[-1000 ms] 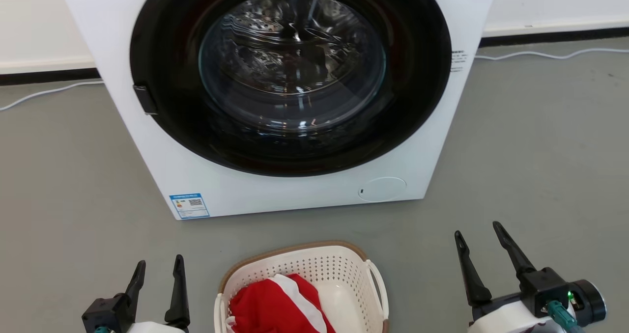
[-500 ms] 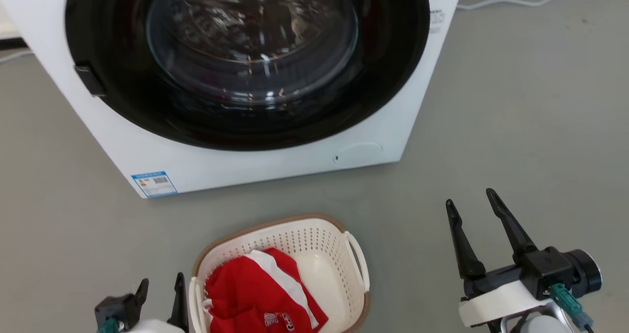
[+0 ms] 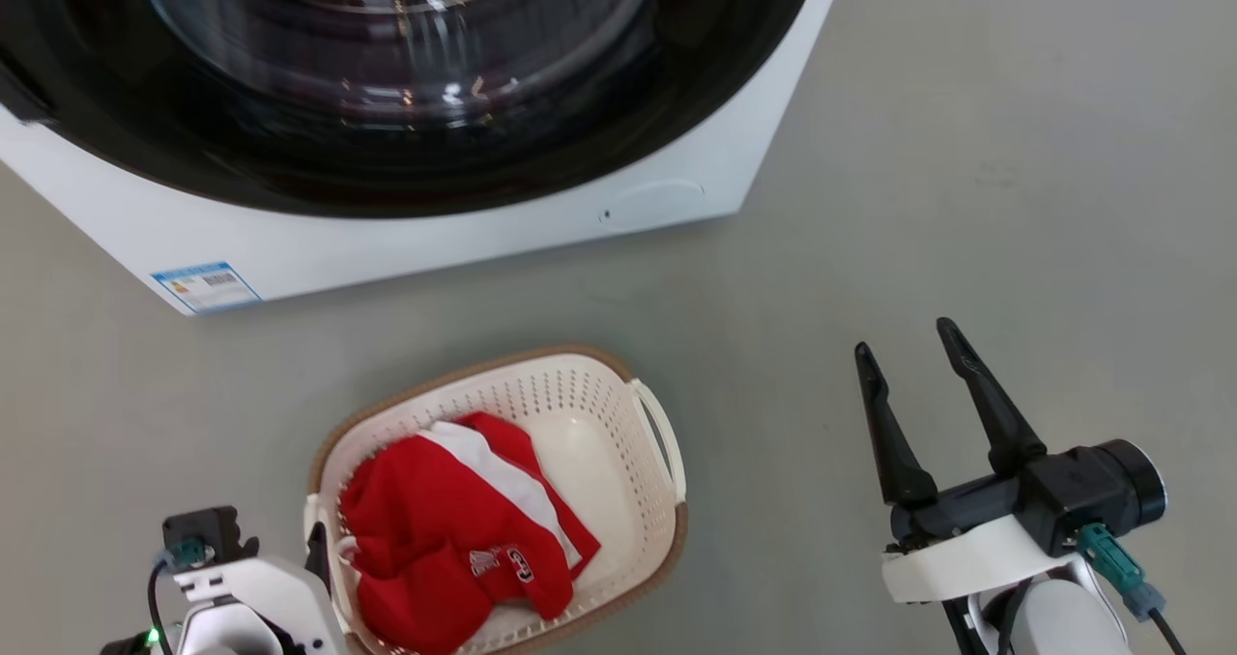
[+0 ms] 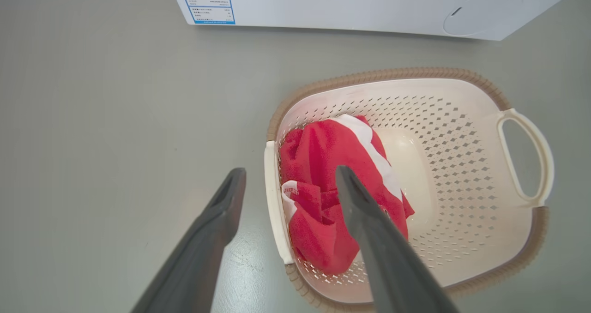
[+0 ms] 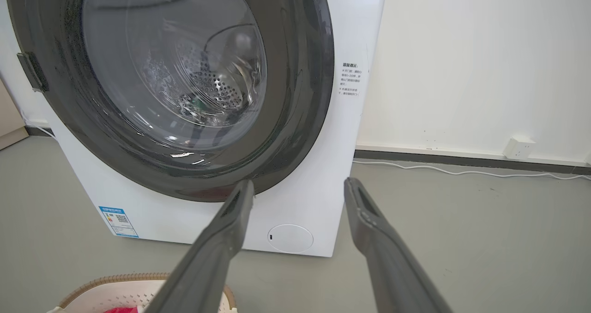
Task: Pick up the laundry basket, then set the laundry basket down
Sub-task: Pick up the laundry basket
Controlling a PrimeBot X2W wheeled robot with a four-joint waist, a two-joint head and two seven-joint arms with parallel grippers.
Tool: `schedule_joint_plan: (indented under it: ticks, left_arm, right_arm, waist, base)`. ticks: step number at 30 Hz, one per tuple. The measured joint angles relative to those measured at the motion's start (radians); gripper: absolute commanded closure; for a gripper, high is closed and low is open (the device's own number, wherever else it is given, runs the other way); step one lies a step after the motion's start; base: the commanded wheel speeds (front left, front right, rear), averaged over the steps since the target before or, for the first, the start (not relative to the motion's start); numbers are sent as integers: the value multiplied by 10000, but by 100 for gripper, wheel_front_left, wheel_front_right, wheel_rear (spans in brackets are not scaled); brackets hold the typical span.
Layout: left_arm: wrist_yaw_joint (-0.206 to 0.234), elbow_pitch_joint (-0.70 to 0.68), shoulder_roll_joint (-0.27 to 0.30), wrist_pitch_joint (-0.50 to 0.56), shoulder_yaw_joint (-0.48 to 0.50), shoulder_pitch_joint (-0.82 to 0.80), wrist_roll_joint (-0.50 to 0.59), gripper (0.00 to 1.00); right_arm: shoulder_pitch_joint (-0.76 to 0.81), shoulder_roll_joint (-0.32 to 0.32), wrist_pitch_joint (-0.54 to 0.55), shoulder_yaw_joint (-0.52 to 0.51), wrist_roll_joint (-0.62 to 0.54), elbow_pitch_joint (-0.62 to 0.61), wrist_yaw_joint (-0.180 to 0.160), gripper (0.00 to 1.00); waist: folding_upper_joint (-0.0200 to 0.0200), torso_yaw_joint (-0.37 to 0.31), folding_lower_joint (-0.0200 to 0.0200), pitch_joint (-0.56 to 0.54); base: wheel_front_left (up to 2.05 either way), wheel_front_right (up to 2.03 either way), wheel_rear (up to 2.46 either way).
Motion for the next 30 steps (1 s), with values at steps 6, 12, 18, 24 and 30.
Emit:
schedule_joint_plan:
  ticks: [6, 12, 18, 24, 30]
  left_arm:
    - [100, 1024, 297, 184, 52, -804, -38, 0]
    - [144, 1820, 591, 46, 84, -1178, -117, 0]
    - [29, 2489, 675, -52, 2, -1744, -184, 0]
    - [31, 2838, 756, -146, -58, -2454, -213, 0]
    - [44, 3214, 1003, -169, -119, -2948, -228, 0]
  right_arm:
    - [-342, 6, 0, 96, 102, -105, 4, 0]
    - [-408, 8, -2, 109, 251, -301, 4, 0]
    - [-646, 8, -2, 98, 293, -412, 4, 0]
    - [-825, 10, -2, 90, 353, -606, 4, 0]
    - [-1148, 10, -2, 84, 458, -635, 4, 0]
  waist:
    - [0, -267, 0, 740]
    - [0, -500, 0, 1364]
    - [0, -590, -1, 1955]
    - [0, -585, 0, 2538]
    - [0, -585, 0, 3086]
  base:
    - [0, 0, 0]
    - [0, 0, 0]
    - [0, 0, 0]
    - [0, 0, 0]
    - [0, 0, 0]
